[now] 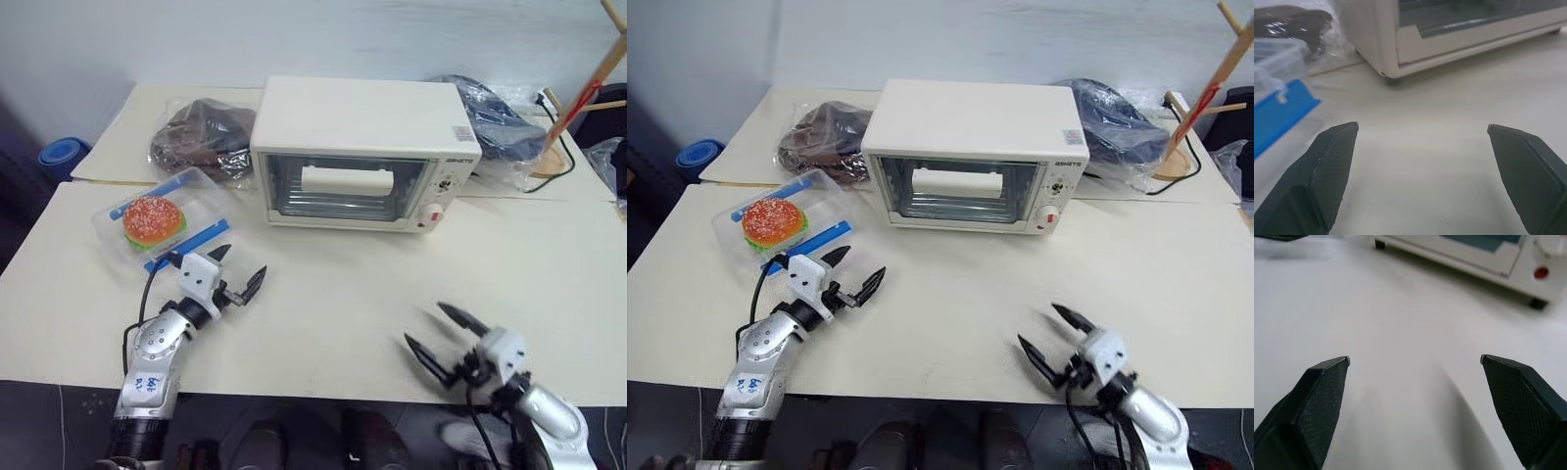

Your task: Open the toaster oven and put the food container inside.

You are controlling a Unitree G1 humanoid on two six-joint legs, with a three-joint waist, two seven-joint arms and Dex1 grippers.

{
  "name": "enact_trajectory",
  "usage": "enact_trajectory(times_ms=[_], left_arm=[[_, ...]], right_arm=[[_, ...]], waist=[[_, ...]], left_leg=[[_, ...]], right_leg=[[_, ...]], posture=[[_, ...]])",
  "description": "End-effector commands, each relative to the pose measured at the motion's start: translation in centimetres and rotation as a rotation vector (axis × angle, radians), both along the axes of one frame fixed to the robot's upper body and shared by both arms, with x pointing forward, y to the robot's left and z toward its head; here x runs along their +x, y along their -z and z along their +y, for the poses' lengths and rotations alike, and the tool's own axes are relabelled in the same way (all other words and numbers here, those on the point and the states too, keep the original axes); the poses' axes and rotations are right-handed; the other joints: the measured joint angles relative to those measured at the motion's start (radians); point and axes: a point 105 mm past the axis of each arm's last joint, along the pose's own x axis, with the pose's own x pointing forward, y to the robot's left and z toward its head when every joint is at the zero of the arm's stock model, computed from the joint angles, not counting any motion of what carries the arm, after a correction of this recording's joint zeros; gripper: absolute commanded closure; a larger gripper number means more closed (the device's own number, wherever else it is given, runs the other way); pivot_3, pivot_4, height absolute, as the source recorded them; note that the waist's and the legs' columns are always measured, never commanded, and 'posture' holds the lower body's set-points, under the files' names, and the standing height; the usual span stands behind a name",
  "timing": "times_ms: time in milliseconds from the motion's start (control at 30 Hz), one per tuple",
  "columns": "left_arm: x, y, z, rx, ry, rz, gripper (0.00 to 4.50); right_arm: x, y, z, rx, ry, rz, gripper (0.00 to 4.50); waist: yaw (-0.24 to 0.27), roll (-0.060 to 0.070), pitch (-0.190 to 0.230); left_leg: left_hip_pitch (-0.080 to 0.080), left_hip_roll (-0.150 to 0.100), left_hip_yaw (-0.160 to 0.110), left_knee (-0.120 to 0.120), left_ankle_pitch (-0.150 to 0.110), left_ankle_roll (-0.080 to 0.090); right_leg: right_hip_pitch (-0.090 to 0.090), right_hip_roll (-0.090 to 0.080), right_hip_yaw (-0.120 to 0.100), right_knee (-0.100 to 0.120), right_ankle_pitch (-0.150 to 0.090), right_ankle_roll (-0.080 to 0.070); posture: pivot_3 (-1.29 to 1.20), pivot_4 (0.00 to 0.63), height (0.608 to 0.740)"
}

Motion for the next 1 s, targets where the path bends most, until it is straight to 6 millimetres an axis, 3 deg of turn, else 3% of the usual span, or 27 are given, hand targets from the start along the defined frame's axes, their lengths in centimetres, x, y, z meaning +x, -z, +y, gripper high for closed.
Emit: enact_trajectory(times_ms=[33,233,367,533,767,900,1000], left_arm=[[0.0,-1.3,-0.1,0.021,0.021,-0.048,0.00],[-2.2,-4.2,0.3,-0.132,0.183,-0.030,0.00],[-3.5,-6.3,1.4,-0.127,0.257,-0.025,0.00],[-4.7,-8.6,2.0,-0.135,0.313,-0.032,0.00],[-5.4,-9.8,1.6,-0.173,0.315,-0.048,0.00],[-5.6,-9.6,1.0,-0.186,0.331,-0.039,0.00],[-5.6,-9.6,1.3,-0.187,0.331,-0.035,0.00]], right_arm=[[0.9,-2.1,0.3,0.017,0.006,-0.106,0.02],[4.5,-5.9,2.0,0.149,-0.093,-0.087,0.02],[7.9,-9.8,2.6,0.193,-0.102,-0.116,0.02],[10.0,-12.9,4.4,0.220,-0.186,-0.128,0.02],[10.2,-14.7,7.4,0.198,-0.314,-0.160,0.02],[9.7,-15.4,8.7,0.201,-0.375,-0.182,0.02],[8.2,-15.1,10.1,0.157,-0.474,-0.159,0.02]], waist=[[-0.004,0.000,0.000],[-0.011,0.000,0.000],[-0.010,0.001,0.001],[-0.003,0.002,0.001],[-0.008,0.002,0.001],[-0.009,0.002,0.001],[-0.010,0.003,0.001]], left_leg=[[0.001,0.000,0.000,0.000,0.000,0.000],[0.000,0.003,0.000,-0.001,-0.001,-0.002],[0.000,0.004,-0.002,-0.001,-0.001,-0.003],[-0.002,0.004,-0.003,-0.001,-0.001,-0.003],[-0.004,0.004,-0.003,-0.001,-0.001,-0.003],[-0.004,0.004,-0.003,-0.001,-0.001,-0.003],[-0.004,0.004,-0.003,-0.001,-0.001,-0.003]], right_leg=[[0.000,0.000,0.000,0.000,0.000,0.000],[0.000,0.002,0.000,0.000,0.000,-0.001],[-0.001,0.002,0.000,0.001,-0.001,-0.002],[-0.002,0.002,-0.002,-0.001,-0.002,-0.003],[-0.004,0.002,-0.002,-0.001,-0.002,-0.003],[-0.004,0.002,-0.002,-0.001,-0.002,-0.003],[-0.004,0.003,-0.002,0.000,-0.002,-0.003]], posture=[[0.00,0.150,0.740],[0.00,0.150,0.740],[0.00,0.150,0.740],[0.00,0.150,0.740],[0.00,0.150,0.740],[0.00,0.150,0.740],[0.00,0.150,0.740]])
